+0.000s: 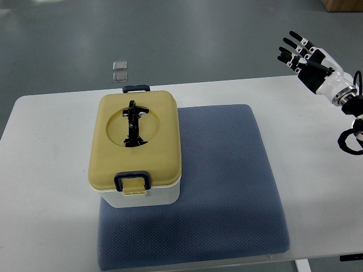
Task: Open white storage box with right hand
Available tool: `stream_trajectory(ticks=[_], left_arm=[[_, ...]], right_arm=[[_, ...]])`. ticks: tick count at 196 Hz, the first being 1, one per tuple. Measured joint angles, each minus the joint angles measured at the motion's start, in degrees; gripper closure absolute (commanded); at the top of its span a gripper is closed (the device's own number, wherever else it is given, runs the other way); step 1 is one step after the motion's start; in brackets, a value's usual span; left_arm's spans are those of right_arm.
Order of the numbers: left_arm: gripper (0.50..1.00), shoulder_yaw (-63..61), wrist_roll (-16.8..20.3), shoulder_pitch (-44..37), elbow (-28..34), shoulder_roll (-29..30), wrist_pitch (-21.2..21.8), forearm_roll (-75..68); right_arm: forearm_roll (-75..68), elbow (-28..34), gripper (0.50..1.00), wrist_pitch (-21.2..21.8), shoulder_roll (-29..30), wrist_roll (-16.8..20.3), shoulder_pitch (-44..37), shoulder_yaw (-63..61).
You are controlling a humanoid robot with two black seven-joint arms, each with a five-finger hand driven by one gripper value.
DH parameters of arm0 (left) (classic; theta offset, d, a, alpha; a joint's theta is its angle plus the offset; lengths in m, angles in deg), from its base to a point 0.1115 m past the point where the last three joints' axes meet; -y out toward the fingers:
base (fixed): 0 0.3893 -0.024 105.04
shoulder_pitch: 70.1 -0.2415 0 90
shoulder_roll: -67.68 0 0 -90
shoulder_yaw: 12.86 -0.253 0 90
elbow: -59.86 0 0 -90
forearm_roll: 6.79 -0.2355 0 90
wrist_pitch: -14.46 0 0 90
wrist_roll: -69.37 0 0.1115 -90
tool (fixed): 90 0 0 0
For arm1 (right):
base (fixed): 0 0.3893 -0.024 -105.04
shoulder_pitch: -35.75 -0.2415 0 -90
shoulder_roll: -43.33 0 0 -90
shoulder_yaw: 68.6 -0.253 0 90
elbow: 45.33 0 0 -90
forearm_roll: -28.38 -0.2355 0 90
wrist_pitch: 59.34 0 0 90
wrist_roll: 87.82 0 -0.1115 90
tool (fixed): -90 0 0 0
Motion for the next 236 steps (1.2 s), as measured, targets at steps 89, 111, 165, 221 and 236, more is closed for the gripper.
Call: stream_trajectory(ticks=[89,111,165,221,236], left_arm=[[0.500,-0.02,0.00,0.00,0.00,0.00,0.00,0.00],[0.500,-0.02,0.00,0.00,0.00,0.00,0.00,0.00],[0.500,-0.02,0.00,0.00,0.00,0.00,0.00,0.00],[0.500,-0.01,-0.02,0.00,0.00,0.00,0.00,0.00],[0.500,0.00,-0.02,0.00,0.00,0.00,0.00,0.00]], right_arm=[[-0.18,0.00,0.572,1.54,-0.75,-0.43,0.66,0.00],[-0.22,-0.03,0.572,1.58,-1.02,-0.46,0.67,-0.04],[-0.24,-0.01,0.570,4.34,-1.44,-0.09,0.13,-1.29],[-0.15,-0.04,0.579,10.80,-3.64,0.01,-0.91,-0.40],[-0.15,0.05,0.583,10.95,-6.39,-0.26,-3.06,2.31]])
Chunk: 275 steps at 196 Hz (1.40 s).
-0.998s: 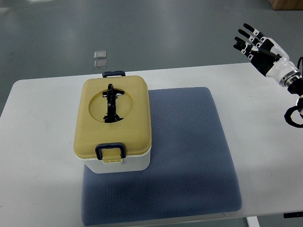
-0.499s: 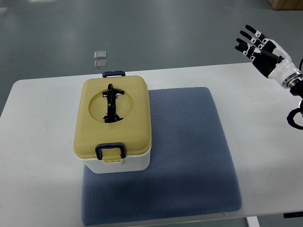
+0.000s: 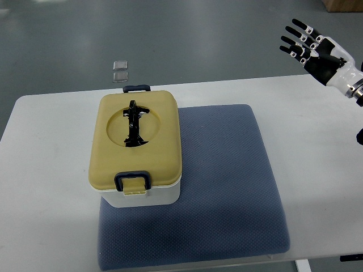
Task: Open white storage box with right hand
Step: 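Move the right hand over the yellow lid toward its black handle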
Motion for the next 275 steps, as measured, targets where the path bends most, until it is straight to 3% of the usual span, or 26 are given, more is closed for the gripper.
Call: stream_trajectory(ticks=[19,56,118,192,275], left_arm=[[0.500,0.00,0.00,0.00,0.00,0.00,0.00,0.00],[0.500,0.00,0.00,0.00,0.00,0.00,0.00,0.00],[0.500,-0.02,0.00,-0.01,0.00,0.00,0.00,0.00],[0.500,0.00,0.02,0.00,0.00,0.00,0.00,0.00],[0.500,-0.01,0.02,0.01,0.00,0.00,0.00,0.00]], right_arm=[[-0.03,0.40,0.587,0.16,-3.56,-1.22,-4.44,7.29],[0.07,2.19,0.591,0.36,-8.35,-8.71,-16.10,25.87],[2.53,8.43,0.615,-0.42,-9.04,-15.32,-39.68,54.90],[12.82,13.73,0.630,-10.80,0.06,-17.99,-57.79,71.13],[24.62,14.27,0.652,-19.13,11.29,-20.66,-64.24,74.47]])
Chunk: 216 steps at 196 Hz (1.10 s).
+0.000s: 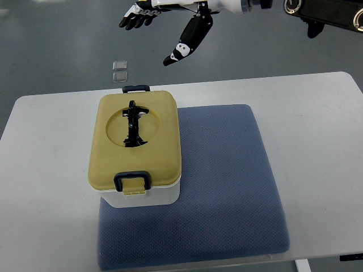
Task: Open white storage box with right hand
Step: 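Move the right hand over the yellow lid toward its black handle, then lower the right hand and grasp the black handle on the lid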
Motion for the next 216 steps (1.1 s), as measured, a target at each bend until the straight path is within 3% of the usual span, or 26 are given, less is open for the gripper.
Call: stream_trajectory(ticks=[72,109,187,216], left_arm=[[0.500,0.00,-0.01,-0.01,0.00,0.00,0.00,0.00],[0.500,0.00,0.00,0.00,0.00,0.00,0.00,0.00],[0.500,0.00,0.00,0.00,0.00,0.00,0.00,0.00],[0.500,0.00,-0.01,-0.01,0.00,0.00,0.00,0.00]], right_arm=[[13.04,0.10,0.652,-6.81,9.39,-1.96,0.37,-0.22],[24.30,0.03,0.654,-10.70,11.14,-1.96,1.10,-0.22],[31.16,0.01,0.671,-13.35,11.41,-1.96,2.45,1.96],[32.57,0.01,0.709,-15.81,11.41,-1.96,3.05,4.13]])
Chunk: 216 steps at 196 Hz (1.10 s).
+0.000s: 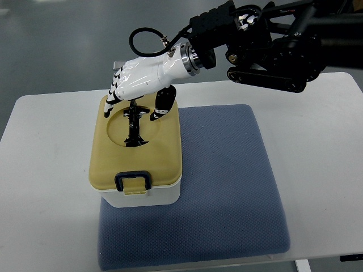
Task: Open white storage box with right hand
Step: 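Lower the right hand and grasp the black handle on the lid, then lift the yellow lid off the white box with the right hand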
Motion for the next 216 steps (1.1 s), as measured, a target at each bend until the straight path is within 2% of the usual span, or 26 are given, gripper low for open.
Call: stream_trajectory(ticks=[9,45,119,142,164,186,216], left_arm=[[0.500,0.00,0.00,0.00,0.00,0.00,0.00,0.00],[0.500,-0.01,-0.01,0.00,0.00,0.00,0.00,0.00],[0.500,-0.01,-0.01,0.00,0.00,0.00,0.00,0.00],[0.500,-0.01,-0.01,0.00,0.00,0.00,0.00,0.00],[0.500,0.00,-0.01,0.00,0.00,0.00,0.00,0.00],[0.500,0.00,-0.01,0.00,0.00,0.00,0.00,0.00],[0.500,0.00,-0.01,0.00,0.00,0.00,0.00,0.00]], right_arm=[[0.23,0.00,0.738,-0.49,-0.04,0.00,0.08,0.33],[0.45,0.00,0.797,-1.04,-0.06,0.00,0.16,0.55],[1.35,0.10,0.824,-2.47,1.14,0.01,-0.17,1.09],[1.39,0.10,0.850,-2.51,1.58,0.01,-0.18,1.16],[1.43,0.10,0.891,-2.59,2.05,0.01,-0.19,1.17],[1.44,0.10,1.000,-2.61,2.28,0.01,-0.19,1.32],[1.47,0.09,1.000,-3.55,2.46,0.01,-0.34,1.73]])
